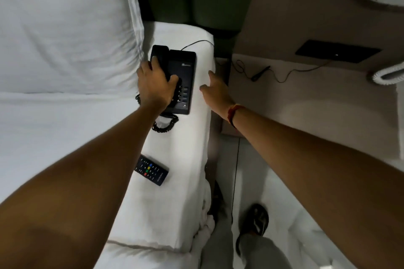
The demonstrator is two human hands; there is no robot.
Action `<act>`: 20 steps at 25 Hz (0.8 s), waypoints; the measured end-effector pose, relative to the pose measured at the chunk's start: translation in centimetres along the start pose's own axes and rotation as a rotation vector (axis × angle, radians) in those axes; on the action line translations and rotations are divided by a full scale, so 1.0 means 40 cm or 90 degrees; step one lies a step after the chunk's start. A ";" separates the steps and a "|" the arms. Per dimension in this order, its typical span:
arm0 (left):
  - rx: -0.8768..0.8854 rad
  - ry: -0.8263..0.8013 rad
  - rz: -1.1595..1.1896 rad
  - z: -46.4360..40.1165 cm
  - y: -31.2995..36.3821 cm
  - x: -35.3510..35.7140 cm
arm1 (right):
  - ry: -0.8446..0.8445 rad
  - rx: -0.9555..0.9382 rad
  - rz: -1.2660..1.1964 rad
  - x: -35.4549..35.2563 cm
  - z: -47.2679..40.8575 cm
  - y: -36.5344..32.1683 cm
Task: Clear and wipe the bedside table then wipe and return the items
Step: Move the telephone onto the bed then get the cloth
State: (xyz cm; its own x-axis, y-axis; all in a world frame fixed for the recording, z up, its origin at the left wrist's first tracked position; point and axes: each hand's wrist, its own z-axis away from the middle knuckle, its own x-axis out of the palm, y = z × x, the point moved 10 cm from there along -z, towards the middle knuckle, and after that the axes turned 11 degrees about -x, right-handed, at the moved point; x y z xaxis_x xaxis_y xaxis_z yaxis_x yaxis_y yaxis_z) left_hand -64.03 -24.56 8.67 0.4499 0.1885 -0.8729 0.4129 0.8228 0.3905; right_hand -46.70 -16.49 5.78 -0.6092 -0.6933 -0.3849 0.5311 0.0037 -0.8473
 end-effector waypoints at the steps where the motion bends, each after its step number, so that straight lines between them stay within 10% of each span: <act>1: 0.063 0.012 -0.039 0.037 0.068 0.005 | 0.013 -0.025 0.059 -0.046 0.023 0.007; 11: 0.459 -0.264 -0.084 0.782 0.690 0.363 | 0.276 0.115 0.343 -0.707 0.687 0.415; 20: 0.706 -0.510 -0.205 1.866 0.760 0.762 | 0.548 0.372 0.256 -0.921 1.749 0.875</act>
State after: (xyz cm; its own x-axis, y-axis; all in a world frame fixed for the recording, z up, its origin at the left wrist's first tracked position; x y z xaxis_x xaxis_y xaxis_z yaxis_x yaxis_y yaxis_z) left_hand 21.33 -33.82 15.76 0.3858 -0.5862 -0.7125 0.8153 -0.1449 0.5607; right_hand 35.54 -41.23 15.90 -0.4155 0.0145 -0.9095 0.8387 -0.3807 -0.3893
